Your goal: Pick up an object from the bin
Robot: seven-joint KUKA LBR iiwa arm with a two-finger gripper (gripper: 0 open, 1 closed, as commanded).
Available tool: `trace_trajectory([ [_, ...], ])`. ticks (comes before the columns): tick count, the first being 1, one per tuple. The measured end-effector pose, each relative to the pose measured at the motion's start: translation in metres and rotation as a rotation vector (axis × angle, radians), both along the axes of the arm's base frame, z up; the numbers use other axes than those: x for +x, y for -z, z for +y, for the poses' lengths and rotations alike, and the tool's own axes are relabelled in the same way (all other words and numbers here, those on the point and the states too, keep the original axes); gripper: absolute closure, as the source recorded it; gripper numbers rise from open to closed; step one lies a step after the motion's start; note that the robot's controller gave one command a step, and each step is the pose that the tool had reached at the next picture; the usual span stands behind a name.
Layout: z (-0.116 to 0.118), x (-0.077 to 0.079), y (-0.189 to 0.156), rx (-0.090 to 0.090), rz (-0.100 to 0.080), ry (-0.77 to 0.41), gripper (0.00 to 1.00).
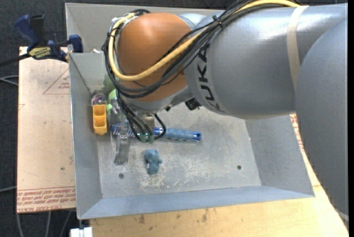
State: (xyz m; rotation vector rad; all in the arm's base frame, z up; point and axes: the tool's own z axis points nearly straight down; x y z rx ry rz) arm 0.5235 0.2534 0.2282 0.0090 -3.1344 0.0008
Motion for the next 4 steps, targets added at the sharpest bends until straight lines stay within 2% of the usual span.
trace_trajectory([
  [1, -0.099, 0.065, 0.161, 0.000, -0.008, -0.016, 0.00],
  [2, -0.111, 0.080, 0.127, 0.002, -0.013, -0.077, 0.00],
  [3, -0.128, 0.088, 0.111, 0.002, -0.011, -0.037, 0.00],
  [4, -0.119, 0.079, 0.160, 0.002, -0.005, 0.075, 0.00],
])
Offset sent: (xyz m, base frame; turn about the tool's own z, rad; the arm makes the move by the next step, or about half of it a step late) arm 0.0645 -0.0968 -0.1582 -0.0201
